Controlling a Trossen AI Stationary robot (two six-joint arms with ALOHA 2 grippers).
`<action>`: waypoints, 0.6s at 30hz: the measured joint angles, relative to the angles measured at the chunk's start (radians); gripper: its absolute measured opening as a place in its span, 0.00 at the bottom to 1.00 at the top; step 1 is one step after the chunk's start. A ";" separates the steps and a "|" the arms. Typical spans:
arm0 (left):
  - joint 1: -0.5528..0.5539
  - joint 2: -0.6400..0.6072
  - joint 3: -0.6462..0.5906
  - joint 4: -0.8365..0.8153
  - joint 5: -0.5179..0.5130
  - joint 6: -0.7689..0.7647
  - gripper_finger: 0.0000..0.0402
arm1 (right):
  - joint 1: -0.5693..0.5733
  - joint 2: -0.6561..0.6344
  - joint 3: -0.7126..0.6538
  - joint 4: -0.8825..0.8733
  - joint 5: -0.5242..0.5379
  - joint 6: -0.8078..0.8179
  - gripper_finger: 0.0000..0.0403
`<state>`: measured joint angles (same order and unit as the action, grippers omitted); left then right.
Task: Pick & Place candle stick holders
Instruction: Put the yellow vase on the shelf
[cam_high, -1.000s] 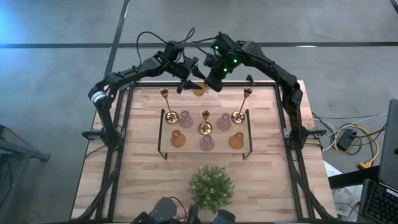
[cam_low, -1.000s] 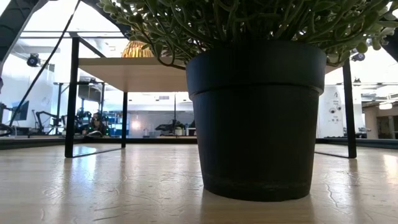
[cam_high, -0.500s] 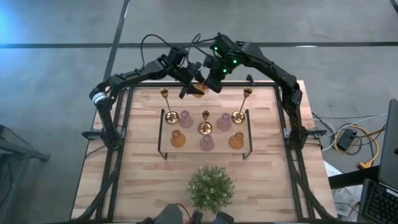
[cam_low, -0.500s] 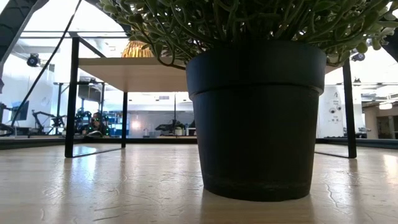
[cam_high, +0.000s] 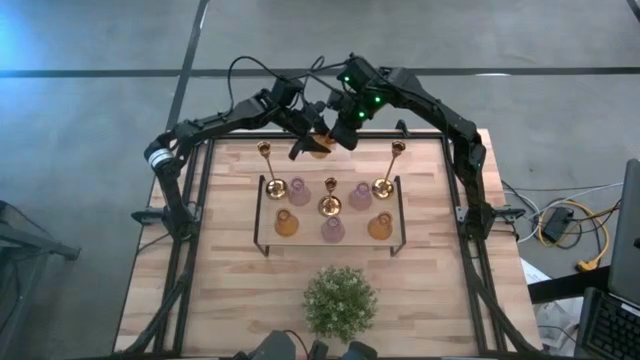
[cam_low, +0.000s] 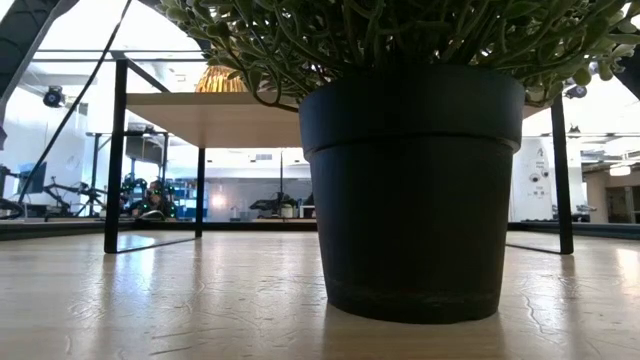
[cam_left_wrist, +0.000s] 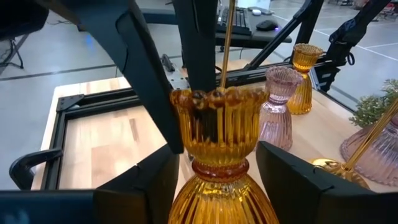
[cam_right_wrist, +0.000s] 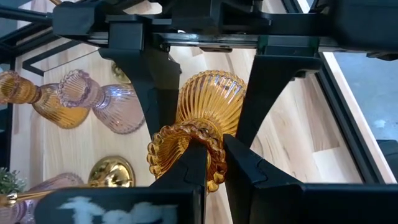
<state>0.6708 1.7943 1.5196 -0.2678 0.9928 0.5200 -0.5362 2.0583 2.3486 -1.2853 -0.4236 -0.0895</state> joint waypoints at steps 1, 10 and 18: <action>0.000 0.000 0.000 0.001 0.001 0.000 0.52 | 0.000 0.000 0.000 -0.002 0.000 0.000 0.05; -0.005 0.000 0.001 0.002 -0.024 -0.017 0.41 | 0.001 0.000 0.000 -0.018 0.005 -0.008 0.05; -0.012 0.000 0.001 -0.002 -0.029 -0.008 0.36 | 0.002 0.000 0.000 -0.037 0.003 -0.014 0.05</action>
<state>0.6592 1.7939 1.5208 -0.2699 0.9635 0.5117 -0.5346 2.0583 2.3485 -1.3223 -0.4205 -0.1040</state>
